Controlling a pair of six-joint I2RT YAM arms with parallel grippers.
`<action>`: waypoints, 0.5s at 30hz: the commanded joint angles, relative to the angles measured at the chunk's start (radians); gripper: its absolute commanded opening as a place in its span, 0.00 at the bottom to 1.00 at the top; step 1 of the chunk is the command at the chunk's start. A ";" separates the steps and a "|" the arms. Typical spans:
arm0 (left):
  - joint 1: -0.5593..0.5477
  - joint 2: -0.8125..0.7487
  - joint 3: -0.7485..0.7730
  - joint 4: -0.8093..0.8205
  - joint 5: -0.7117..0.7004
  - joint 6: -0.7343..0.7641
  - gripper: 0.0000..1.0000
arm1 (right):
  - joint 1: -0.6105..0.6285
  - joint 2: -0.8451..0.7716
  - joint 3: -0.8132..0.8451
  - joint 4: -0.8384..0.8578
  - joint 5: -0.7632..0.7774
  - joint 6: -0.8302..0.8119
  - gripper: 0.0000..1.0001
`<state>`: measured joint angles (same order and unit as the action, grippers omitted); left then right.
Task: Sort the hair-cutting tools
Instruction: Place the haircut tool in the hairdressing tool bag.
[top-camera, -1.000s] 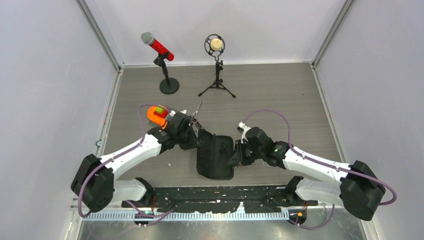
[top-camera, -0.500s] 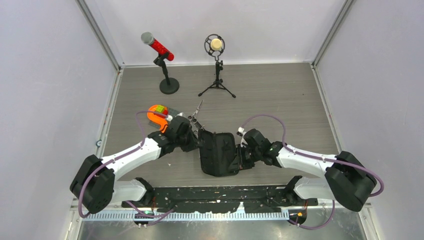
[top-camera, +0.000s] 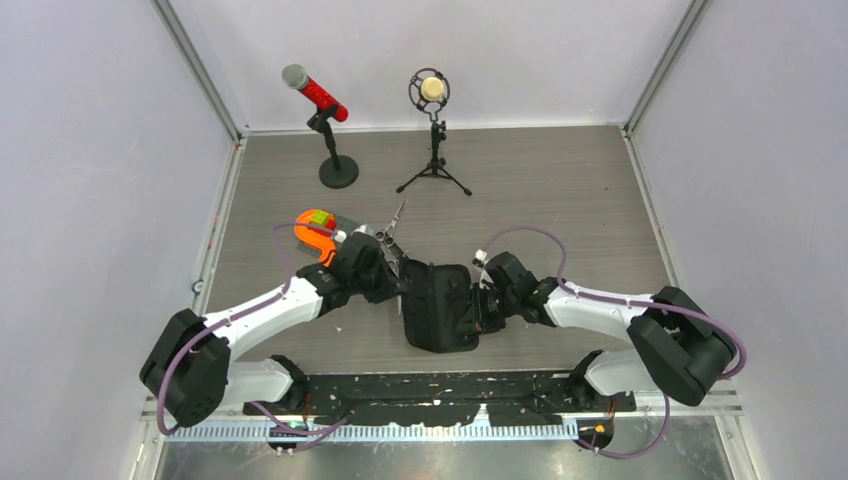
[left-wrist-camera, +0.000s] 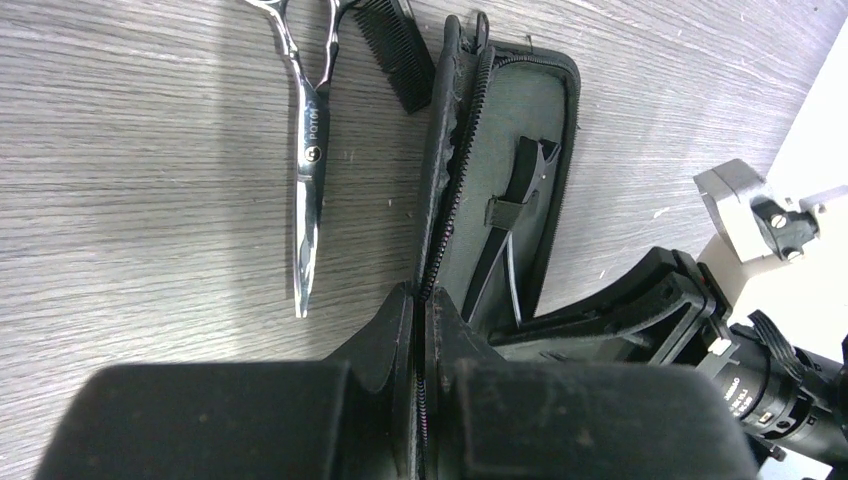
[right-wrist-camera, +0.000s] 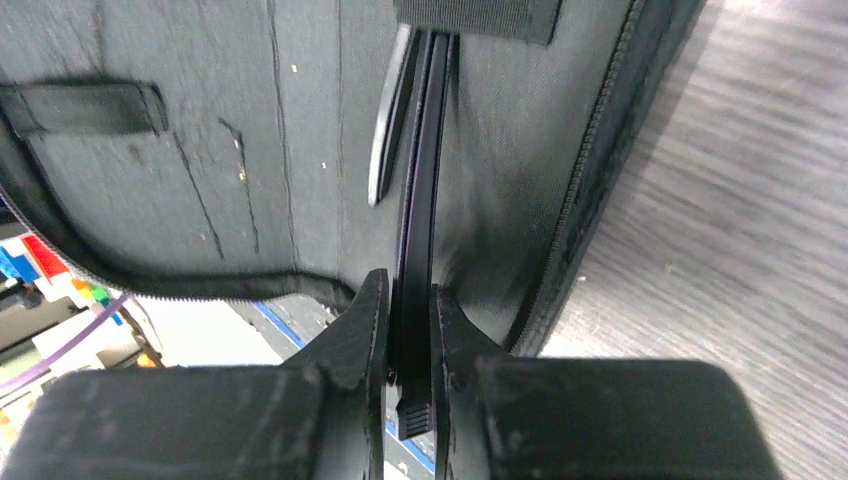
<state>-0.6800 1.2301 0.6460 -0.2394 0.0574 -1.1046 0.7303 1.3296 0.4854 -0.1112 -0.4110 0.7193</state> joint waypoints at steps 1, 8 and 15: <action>-0.006 -0.001 -0.011 0.078 0.037 -0.036 0.00 | -0.021 0.020 0.044 0.067 0.012 0.015 0.05; -0.007 -0.007 -0.019 0.086 0.039 -0.041 0.00 | -0.043 0.077 0.048 0.144 0.003 0.033 0.05; -0.008 0.002 -0.037 0.109 0.049 -0.057 0.00 | -0.071 0.124 0.054 0.199 0.007 0.038 0.23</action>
<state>-0.6804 1.2308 0.6167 -0.1993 0.0689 -1.1301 0.6735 1.4258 0.5014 0.0170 -0.4255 0.7582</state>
